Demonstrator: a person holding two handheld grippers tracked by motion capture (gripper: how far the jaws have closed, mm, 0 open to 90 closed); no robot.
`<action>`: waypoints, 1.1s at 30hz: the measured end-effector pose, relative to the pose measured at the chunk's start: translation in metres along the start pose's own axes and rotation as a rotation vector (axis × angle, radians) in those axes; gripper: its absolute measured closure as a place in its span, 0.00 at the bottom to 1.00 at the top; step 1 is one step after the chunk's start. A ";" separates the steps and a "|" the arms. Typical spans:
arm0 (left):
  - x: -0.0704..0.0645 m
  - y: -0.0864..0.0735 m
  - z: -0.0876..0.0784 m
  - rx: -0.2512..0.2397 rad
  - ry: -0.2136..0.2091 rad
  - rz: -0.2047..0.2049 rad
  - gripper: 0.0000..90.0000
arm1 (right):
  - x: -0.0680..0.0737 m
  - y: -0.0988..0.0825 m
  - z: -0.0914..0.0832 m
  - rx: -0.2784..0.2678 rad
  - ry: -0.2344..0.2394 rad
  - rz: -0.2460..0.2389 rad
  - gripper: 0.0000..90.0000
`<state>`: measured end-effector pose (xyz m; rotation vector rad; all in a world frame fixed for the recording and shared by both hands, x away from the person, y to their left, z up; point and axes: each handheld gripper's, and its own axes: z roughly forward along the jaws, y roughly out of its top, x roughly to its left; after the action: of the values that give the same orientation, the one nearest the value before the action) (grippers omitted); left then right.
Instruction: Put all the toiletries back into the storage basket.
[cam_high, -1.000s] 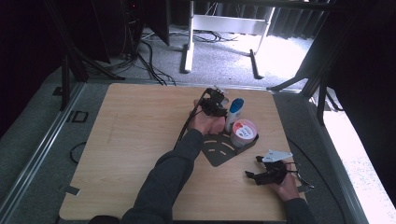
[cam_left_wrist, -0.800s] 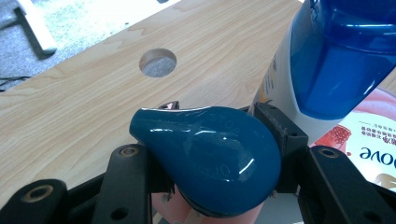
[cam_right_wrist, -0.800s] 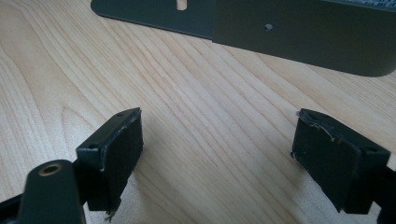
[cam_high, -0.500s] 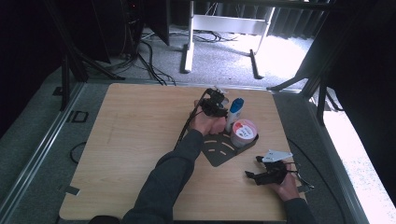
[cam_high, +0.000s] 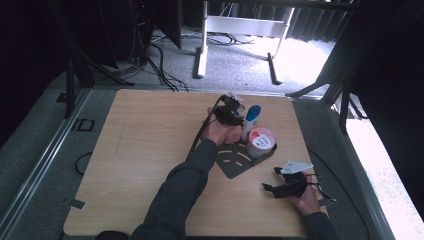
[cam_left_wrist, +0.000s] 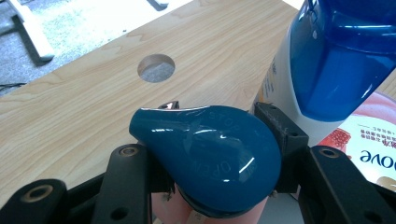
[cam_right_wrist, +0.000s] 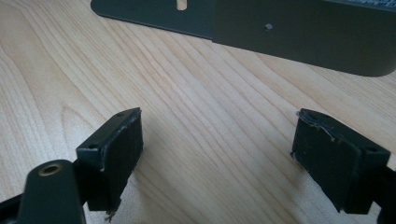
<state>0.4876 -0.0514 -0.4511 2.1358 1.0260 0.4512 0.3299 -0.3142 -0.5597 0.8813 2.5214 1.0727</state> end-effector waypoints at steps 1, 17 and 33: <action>0.000 0.000 0.000 0.002 0.001 0.003 0.59 | 0.000 0.000 0.000 0.000 0.000 0.000 0.18; 0.002 0.000 0.000 0.048 -0.010 -0.002 0.47 | 0.000 0.000 0.000 0.000 0.000 0.000 0.18; 0.006 -0.006 -0.012 0.061 -0.019 0.022 0.39 | 0.000 0.000 0.000 0.000 0.000 0.000 0.18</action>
<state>0.4817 -0.0384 -0.4470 2.2029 1.0186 0.4147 0.3298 -0.3142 -0.5597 0.8817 2.5214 1.0728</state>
